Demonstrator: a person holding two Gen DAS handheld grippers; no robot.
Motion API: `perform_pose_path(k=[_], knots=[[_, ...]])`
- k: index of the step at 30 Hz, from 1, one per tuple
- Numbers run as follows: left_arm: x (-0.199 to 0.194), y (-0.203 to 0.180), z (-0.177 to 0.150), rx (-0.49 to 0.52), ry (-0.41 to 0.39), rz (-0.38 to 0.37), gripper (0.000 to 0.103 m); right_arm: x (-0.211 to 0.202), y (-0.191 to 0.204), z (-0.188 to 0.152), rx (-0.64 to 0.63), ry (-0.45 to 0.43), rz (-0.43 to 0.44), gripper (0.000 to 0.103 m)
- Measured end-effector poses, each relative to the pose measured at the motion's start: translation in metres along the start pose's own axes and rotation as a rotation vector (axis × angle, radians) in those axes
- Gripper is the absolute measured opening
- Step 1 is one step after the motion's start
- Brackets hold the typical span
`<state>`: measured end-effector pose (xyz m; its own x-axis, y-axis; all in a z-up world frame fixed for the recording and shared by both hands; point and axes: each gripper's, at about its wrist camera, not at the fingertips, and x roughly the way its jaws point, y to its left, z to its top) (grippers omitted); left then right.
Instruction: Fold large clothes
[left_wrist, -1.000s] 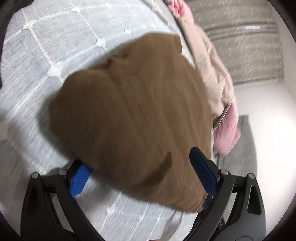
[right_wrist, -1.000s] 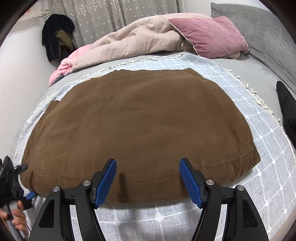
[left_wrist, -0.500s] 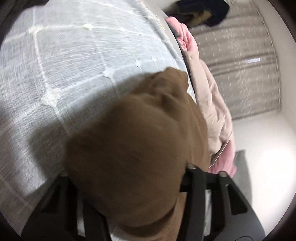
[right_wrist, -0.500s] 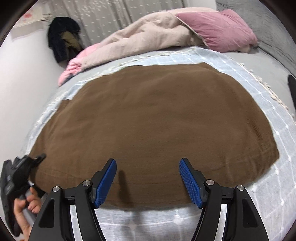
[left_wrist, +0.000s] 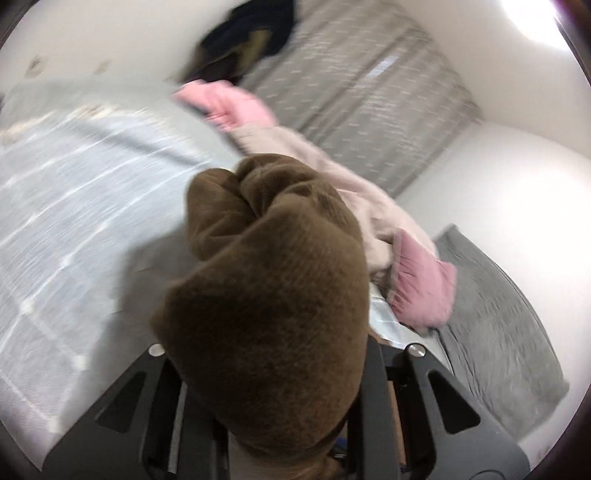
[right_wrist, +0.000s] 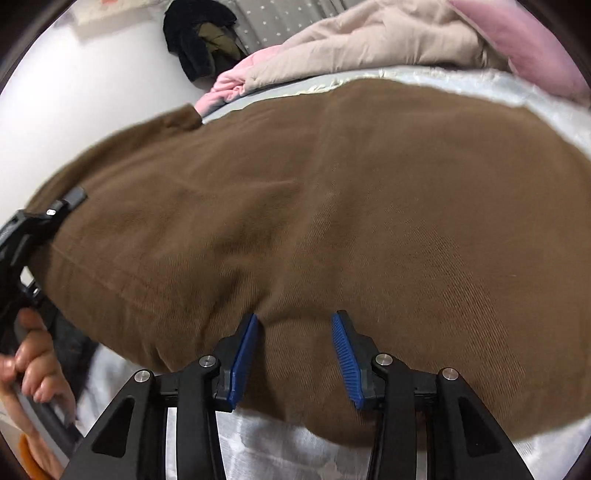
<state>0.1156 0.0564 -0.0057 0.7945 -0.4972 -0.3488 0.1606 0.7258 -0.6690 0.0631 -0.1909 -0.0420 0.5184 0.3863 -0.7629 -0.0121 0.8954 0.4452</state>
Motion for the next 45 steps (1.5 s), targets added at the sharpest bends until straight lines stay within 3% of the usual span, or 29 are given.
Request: perform_pose_path(k=[5,9,13,15,17,19,20,23,25,27,30,34,36,37,42,45], knots=[[0.015,-0.081,-0.007,0.162,0.032,-0.128,0.023,-0.029,-0.04,0.013,0.168,-0.018,0.16,0.043],[0.036,-0.13,-0.031,0.282,0.108,-0.215,0.024,-0.078,-0.075,0.02,0.217,-0.157,0.155,0.05],[0.065,-0.174,-0.08,0.465,0.239,-0.269,0.026,-0.112,-0.121,0.011,0.322,-0.245,0.142,0.058],[0.08,-0.18,-0.107,0.527,0.311,-0.281,0.027,-0.127,-0.145,0.004,0.383,-0.278,0.118,0.059],[0.102,-0.176,-0.138,0.578,0.438,-0.278,0.03,-0.139,-0.166,-0.004,0.438,-0.309,0.096,0.06],[0.121,-0.165,-0.167,0.616,0.561,-0.262,0.044,-0.148,-0.186,-0.011,0.501,-0.336,0.084,0.061],[0.126,-0.159,-0.177,0.66,0.586,-0.277,0.047,-0.149,-0.191,-0.014,0.523,-0.341,0.076,0.062],[0.113,-0.163,-0.189,0.812,0.556,-0.311,0.056,-0.147,-0.201,-0.018,0.565,-0.341,0.085,0.064],[0.097,-0.167,-0.185,0.819,0.608,-0.375,0.07,-0.142,-0.199,-0.014,0.564,-0.32,0.127,0.065],[0.084,-0.169,-0.172,0.821,0.645,-0.438,0.073,-0.145,-0.205,-0.008,0.559,-0.308,0.196,0.066],[0.058,-0.159,-0.158,0.86,0.648,-0.474,0.073,-0.148,-0.202,-0.007,0.558,-0.305,0.256,0.077],[0.027,-0.136,-0.136,0.791,0.637,-0.513,0.075,-0.14,-0.191,-0.005,0.556,-0.246,0.261,0.083],[0.023,-0.128,-0.129,0.757,0.613,-0.489,0.079,-0.139,-0.185,-0.007,0.55,-0.206,0.262,0.083],[0.021,-0.122,-0.124,0.748,0.594,-0.456,0.083,-0.137,-0.179,-0.008,0.544,-0.192,0.269,0.083],[0.042,-0.097,-0.105,0.679,0.55,-0.261,0.083,-0.13,-0.138,-0.013,0.468,-0.156,0.282,0.086],[0.057,-0.083,-0.095,0.588,0.536,-0.168,0.083,-0.116,-0.113,-0.008,0.392,-0.117,0.196,0.087]])
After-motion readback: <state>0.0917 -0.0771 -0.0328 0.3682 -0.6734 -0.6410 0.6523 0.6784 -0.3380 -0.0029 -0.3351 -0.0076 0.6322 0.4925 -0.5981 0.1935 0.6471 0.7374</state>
